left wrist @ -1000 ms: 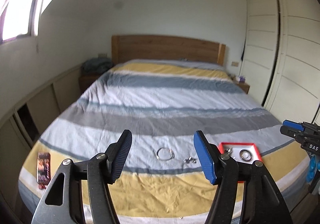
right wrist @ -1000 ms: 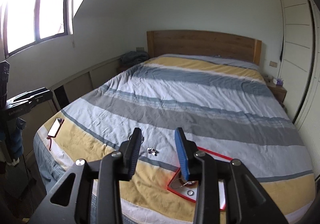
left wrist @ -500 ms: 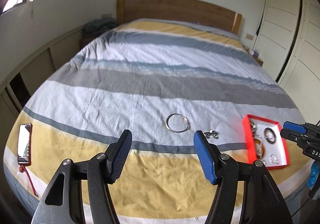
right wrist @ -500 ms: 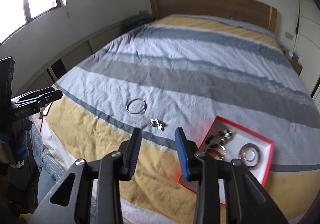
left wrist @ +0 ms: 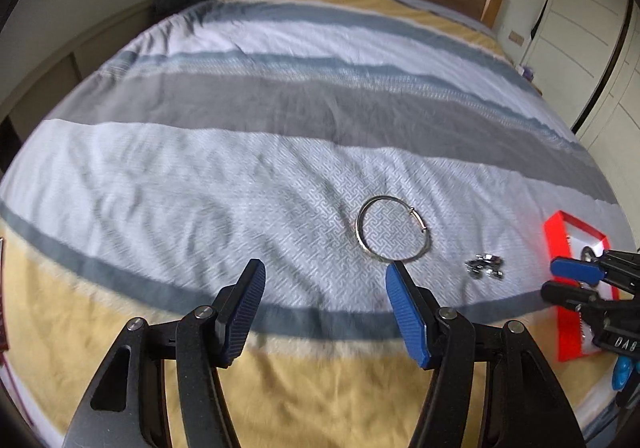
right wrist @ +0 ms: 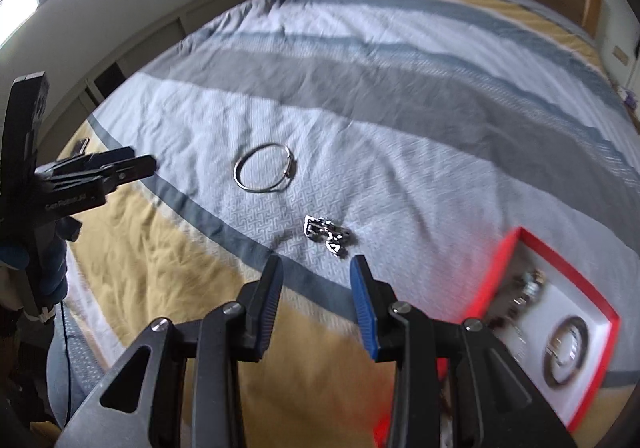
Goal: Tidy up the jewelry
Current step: 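Lower the left tool around the silver hinged bangle while the right tool reaches the silver charm, then grasp the silver bangle with the left tool while the right tool grasps the silver charm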
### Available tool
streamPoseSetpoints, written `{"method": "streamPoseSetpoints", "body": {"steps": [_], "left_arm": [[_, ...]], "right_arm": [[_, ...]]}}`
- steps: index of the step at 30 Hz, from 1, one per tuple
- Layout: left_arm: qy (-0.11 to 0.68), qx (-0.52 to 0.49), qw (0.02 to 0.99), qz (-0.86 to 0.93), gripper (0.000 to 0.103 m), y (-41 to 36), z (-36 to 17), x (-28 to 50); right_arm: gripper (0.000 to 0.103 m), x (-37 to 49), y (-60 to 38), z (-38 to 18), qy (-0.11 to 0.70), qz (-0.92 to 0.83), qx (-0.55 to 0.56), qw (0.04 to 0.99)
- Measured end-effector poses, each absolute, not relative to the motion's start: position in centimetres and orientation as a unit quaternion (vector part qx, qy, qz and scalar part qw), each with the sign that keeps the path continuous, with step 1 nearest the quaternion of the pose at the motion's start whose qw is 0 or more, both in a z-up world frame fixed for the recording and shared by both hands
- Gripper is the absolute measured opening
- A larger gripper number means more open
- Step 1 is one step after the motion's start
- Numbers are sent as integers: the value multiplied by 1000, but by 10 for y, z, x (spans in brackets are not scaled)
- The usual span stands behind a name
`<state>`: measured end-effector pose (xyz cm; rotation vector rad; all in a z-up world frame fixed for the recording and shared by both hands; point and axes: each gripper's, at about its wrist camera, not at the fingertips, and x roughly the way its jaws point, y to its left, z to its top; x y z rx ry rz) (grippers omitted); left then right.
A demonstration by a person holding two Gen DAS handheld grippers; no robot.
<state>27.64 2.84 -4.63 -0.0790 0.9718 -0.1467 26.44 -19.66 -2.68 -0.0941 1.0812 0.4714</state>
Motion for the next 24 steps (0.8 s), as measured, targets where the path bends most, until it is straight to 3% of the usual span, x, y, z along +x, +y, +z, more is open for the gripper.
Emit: {"method": "streamPoseSetpoints", "body": {"steps": [15, 20, 24], "left_arm": [[498, -17, 863, -90, 52, -6, -109, 344], [494, -19, 864, -98, 33, -11, -113, 348], [494, -23, 862, -107, 22, -16, -114, 346]], "right_arm": [[42, 317, -166, -90, 548, 254, -104, 790], [41, 323, -165, -93, 548, 264, -105, 787], [30, 326, -171, -96, 555, 263, -85, 784]]}}
